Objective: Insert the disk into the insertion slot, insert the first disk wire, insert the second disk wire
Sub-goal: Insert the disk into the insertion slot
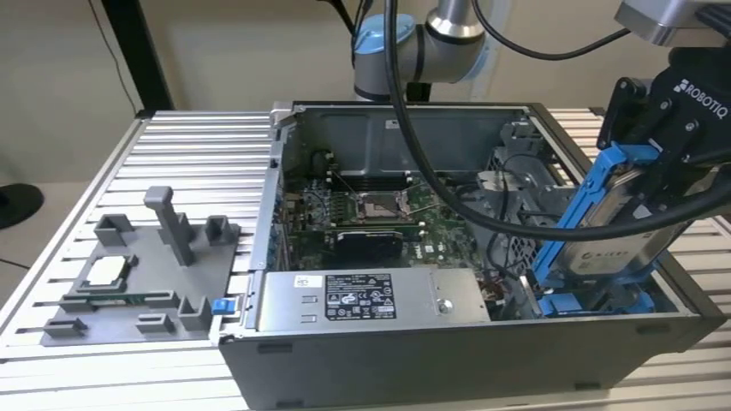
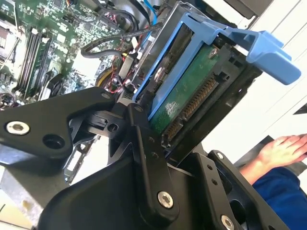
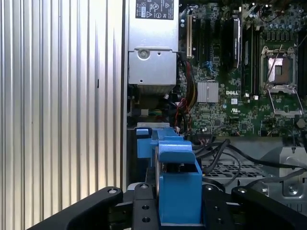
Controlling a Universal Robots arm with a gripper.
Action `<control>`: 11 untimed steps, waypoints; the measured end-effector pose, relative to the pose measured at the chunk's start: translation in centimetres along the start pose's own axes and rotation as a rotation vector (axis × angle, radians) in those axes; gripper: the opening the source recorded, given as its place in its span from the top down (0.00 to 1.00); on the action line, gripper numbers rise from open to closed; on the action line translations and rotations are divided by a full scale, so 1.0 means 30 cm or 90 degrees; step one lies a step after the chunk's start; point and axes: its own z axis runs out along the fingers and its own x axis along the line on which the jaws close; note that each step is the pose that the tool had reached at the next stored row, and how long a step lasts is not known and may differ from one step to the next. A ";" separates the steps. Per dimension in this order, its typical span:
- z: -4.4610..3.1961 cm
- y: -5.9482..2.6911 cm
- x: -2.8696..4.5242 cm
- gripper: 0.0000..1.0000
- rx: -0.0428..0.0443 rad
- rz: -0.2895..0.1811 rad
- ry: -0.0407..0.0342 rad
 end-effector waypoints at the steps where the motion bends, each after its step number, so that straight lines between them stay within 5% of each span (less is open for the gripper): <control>1: 0.000 0.000 0.000 1.00 0.0000 0.000 0.0000; 11: 0.010 -0.001 0.000 1.00 0.0000 0.000 0.0000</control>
